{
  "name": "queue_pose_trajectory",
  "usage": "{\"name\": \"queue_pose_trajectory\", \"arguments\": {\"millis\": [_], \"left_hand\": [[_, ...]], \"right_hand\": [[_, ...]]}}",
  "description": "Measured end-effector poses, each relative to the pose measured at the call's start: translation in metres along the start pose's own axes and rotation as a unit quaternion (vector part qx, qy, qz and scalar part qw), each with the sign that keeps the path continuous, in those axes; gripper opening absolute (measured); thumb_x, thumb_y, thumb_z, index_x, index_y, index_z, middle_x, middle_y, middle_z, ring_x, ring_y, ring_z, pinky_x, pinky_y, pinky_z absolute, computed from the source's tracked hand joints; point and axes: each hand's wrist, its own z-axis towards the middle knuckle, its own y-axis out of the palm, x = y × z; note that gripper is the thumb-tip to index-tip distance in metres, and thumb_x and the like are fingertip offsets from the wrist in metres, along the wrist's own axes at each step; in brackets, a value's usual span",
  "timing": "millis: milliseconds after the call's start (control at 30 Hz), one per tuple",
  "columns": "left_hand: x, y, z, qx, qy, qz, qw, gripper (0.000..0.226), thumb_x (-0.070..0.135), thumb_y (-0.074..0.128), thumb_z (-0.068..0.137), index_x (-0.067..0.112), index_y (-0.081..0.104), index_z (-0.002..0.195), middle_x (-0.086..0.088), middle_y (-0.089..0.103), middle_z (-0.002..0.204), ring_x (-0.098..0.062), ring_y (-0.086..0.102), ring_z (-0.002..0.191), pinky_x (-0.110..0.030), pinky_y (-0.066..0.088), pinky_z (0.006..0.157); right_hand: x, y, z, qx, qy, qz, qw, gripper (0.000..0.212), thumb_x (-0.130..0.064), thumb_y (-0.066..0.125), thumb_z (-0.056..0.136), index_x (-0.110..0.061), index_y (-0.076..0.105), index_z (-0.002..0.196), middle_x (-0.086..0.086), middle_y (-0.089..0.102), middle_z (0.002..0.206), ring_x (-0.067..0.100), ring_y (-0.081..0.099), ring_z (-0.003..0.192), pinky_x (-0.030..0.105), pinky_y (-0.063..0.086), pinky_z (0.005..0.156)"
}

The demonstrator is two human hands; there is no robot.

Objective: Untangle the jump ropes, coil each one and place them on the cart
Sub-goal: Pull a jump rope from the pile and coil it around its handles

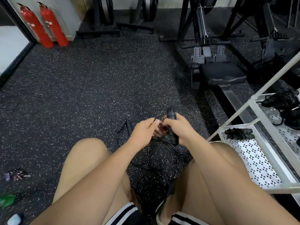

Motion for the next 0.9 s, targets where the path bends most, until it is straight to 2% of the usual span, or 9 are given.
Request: {"name": "queue_pose_trajectory", "arguments": {"millis": [100, 167, 267, 433, 533, 700, 767, 833, 900], "left_hand": [[0.003, 0.000, 0.000, -0.004, -0.015, -0.020, 1.000, 0.033, 0.036, 0.047, 0.115, 0.022, 0.075, 0.107, -0.004, 0.079, 0.079, -0.019, 0.077, 0.071, -0.033, 0.056, 0.069], [0.004, -0.002, 0.000, 0.019, -0.015, -0.009, 1.000, 0.034, 0.037, 0.049, 0.114, 0.021, 0.075, 0.100, -0.004, 0.077, 0.074, -0.018, 0.072, 0.063, -0.027, 0.051, 0.064], [0.009, -0.004, -0.002, 0.053, -0.019, -0.049, 0.997, 0.036, 0.036, 0.049, 0.114, 0.018, 0.076, 0.097, -0.005, 0.073, 0.071, -0.015, 0.065, 0.061, -0.025, 0.052, 0.061], [0.016, -0.005, -0.003, 0.088, -0.054, -0.161, 0.981, 0.037, 0.036, 0.049, 0.115, 0.015, 0.078, 0.104, -0.003, 0.073, 0.077, -0.014, 0.063, 0.068, -0.035, 0.051, 0.063], [0.018, -0.008, -0.003, 0.095, -0.057, -0.185, 0.976, 0.036, 0.036, 0.050, 0.114, 0.014, 0.078, 0.106, -0.001, 0.073, 0.077, -0.014, 0.062, 0.072, -0.027, 0.053, 0.062], [0.015, -0.012, -0.001, 0.135, -0.045, -0.158, 0.977, 0.035, 0.042, 0.053, 0.112, 0.024, 0.080, 0.098, 0.004, 0.071, 0.078, -0.010, 0.062, 0.076, -0.030, 0.053, 0.078], [0.015, -0.014, 0.001, 0.147, -0.048, -0.164, 0.974, 0.035, 0.041, 0.054, 0.111, 0.022, 0.080, 0.096, 0.005, 0.067, 0.077, -0.009, 0.058, 0.074, -0.030, 0.052, 0.073], [0.016, -0.015, 0.001, 0.144, -0.063, -0.201, 0.967, 0.036, 0.040, 0.055, 0.112, 0.019, 0.080, 0.097, 0.003, 0.063, 0.077, -0.011, 0.055, 0.071, -0.030, 0.050, 0.058], [0.016, -0.015, 0.001, 0.133, -0.072, -0.216, 0.964, 0.036, 0.040, 0.055, 0.112, 0.018, 0.080, 0.097, 0.001, 0.058, 0.077, -0.012, 0.051, 0.067, -0.029, 0.045, 0.049]], "right_hand": [[0.021, 0.003, 0.004, -0.054, 0.053, -0.042, 0.996, 0.031, 0.004, 0.065, 0.094, -0.005, 0.063, 0.124, 0.020, 0.075, 0.106, 0.024, 0.071, 0.073, 0.038, 0.065, 0.066], [0.028, 0.007, 0.006, -0.094, 0.062, -0.034, 0.993, 0.030, 0.007, 0.062, 0.095, -0.001, 0.060, 0.124, 0.021, 0.075, 0.101, 0.025, 0.073, 0.071, 0.035, 0.060, 0.060], [0.034, 0.014, 0.007, -0.118, 0.043, -0.015, 0.992, 0.035, 0.013, 0.061, 0.091, -0.001, 0.061, 0.123, 0.022, 0.077, 0.106, 0.031, 0.077, 0.082, 0.036, 0.061, 0.064], [0.039, 0.025, 0.002, -0.157, 0.010, -0.027, 0.987, 0.031, 0.016, 0.063, 0.090, -0.005, 0.061, 0.114, 0.023, 0.076, 0.111, 0.036, 0.079, 0.091, 0.035, 0.061, 0.066], [0.042, 0.027, 0.004, -0.151, 0.000, -0.016, 0.988, 0.029, 0.012, 0.067, 0.094, -0.005, 0.059, 0.116, 0.023, 0.078, 0.116, 0.033, 0.079, 0.090, 0.034, 0.061, 0.064], [0.038, 0.027, 0.000, -0.150, -0.019, -0.010, 0.988, 0.033, 0.007, 0.074, 0.094, -0.006, 0.059, 0.120, 0.010, 0.080, 0.094, 0.024, 0.075, 0.080, 0.029, 0.058, 0.062], [0.035, 0.028, -0.001, -0.156, -0.031, 0.001, 0.987, 0.035, 0.010, 0.071, 0.092, -0.005, 0.060, 0.122, 0.014, 0.081, 0.100, 0.026, 0.075, 0.080, 0.031, 0.058, 0.064], [0.035, 0.028, -0.001, -0.167, -0.041, 0.012, 0.985, 0.038, 0.013, 0.069, 0.090, -0.006, 0.060, 0.122, 0.020, 0.079, 0.112, 0.029, 0.077, 0.085, 0.033, 0.057, 0.066], [0.037, 0.030, -0.002, -0.176, -0.043, 0.015, 0.983, 0.036, 0.011, 0.070, 0.091, -0.008, 0.060, 0.119, 0.019, 0.079, 0.113, 0.027, 0.076, 0.086, 0.033, 0.056, 0.066]]}}
